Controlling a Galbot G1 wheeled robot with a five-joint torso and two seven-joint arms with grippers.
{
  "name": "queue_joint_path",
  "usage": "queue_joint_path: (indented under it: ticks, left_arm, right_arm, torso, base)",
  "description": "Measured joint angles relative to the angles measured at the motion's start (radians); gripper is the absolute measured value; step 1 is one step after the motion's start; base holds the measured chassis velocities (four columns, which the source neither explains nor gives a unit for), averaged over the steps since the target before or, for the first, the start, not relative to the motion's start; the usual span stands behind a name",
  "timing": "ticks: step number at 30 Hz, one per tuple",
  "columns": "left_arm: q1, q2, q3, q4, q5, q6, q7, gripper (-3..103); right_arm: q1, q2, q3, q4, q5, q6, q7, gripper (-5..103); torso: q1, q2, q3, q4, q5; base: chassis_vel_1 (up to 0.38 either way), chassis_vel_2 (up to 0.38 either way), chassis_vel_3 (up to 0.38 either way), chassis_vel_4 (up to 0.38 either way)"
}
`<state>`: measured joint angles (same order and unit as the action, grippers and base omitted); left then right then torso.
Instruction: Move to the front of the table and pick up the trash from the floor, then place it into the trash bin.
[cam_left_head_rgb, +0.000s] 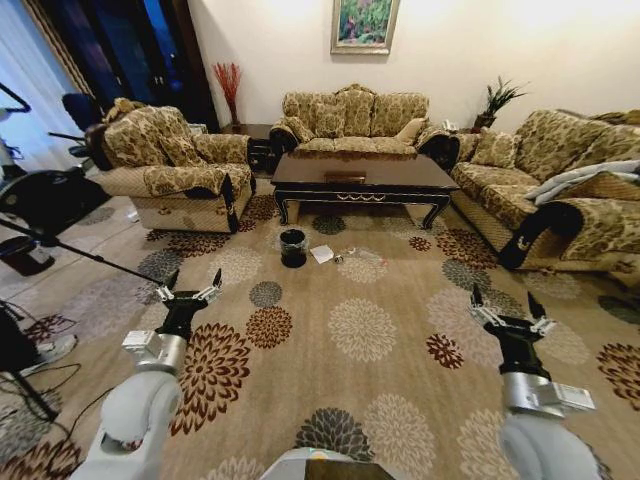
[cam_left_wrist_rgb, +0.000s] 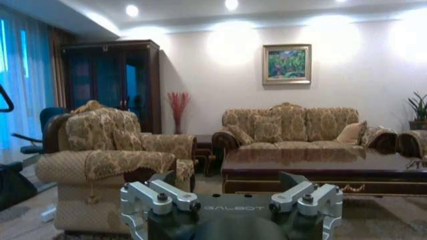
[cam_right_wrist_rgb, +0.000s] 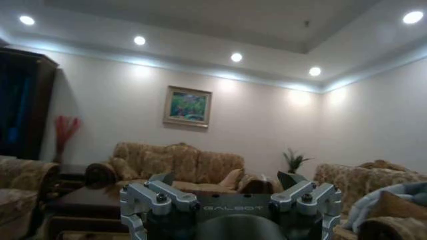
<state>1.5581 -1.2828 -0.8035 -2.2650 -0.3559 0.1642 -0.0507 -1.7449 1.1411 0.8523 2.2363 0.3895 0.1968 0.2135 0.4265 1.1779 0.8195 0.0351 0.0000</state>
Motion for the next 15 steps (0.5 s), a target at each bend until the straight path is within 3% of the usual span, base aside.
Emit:
queue_joint_path:
  ticks: [6, 15]
  left_arm:
    - [0.011, -0.02, 0.002, 0.015, 0.009, -0.011, 0.013, 100]
    - [0.012, -0.048, 0.006, 0.015, 0.026, -0.012, -0.054, 100]
  right_arm:
    - [-0.004, -0.009, 0.01, -0.02, 0.032, 0.022, -0.043, 100]
    - [0.006, -0.011, 0.007, -0.041, 0.032, 0.024, -0.018, 100]
  torso:
    - [0.0, 0.0, 0.0, -0.0002, 0.0001]
    - [-0.002, -0.005, -0.003, -0.0001, 0.0]
  base:
    - [0.0, 0.0, 0.0, 0.0]
    - [0.0, 0.0, 0.0, 0.0]
